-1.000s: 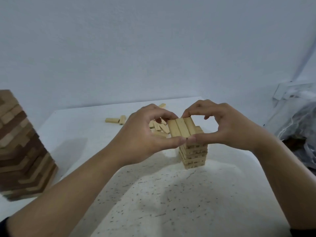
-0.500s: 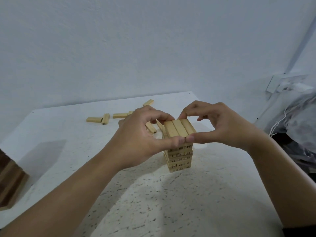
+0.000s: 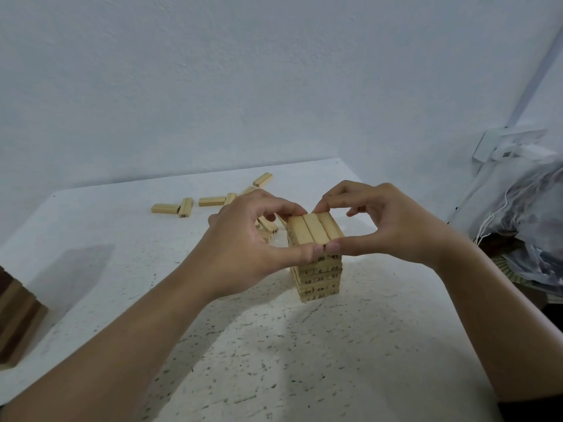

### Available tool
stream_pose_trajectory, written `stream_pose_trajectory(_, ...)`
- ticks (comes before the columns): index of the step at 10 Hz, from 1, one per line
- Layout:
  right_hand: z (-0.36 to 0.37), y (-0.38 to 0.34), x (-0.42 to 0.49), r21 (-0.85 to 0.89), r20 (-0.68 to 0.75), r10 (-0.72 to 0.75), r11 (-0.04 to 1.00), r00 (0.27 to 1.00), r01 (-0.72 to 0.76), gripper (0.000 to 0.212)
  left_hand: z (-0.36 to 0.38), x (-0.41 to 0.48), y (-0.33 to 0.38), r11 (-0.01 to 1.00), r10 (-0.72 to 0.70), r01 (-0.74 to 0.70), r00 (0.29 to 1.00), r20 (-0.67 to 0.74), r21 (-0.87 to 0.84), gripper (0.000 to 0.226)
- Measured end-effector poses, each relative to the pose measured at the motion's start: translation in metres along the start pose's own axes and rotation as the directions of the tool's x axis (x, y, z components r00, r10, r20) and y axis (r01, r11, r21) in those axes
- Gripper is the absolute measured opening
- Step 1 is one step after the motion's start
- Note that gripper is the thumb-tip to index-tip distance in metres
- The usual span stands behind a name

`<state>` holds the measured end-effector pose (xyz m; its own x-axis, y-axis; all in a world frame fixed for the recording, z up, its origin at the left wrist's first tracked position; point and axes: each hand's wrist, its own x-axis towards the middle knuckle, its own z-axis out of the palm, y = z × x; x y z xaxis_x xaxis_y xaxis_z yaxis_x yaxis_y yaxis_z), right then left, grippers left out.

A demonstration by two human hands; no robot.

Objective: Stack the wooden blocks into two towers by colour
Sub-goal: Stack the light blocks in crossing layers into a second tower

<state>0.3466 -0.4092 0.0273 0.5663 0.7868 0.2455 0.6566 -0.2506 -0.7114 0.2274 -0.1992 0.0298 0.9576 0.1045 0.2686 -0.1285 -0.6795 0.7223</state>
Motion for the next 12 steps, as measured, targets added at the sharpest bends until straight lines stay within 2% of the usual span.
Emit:
stream_pose_trajectory(8,0.002,0.001,0.0,0.031,-0.014,-0.018,0.999,1.0,0.018,0.047,0.0,-0.003,-0.002,1.0,-0.008,0.008,1.0,-0.012,0.001,0.068)
stream_pose_trajectory(12,0.002,0.008,-0.008,0.077,-0.045,0.01,0.997,0.999,-0.006,0.058,-0.005,-0.012,-0.011,1.0,-0.028,0.028,0.999,0.027,0.012,0.077)
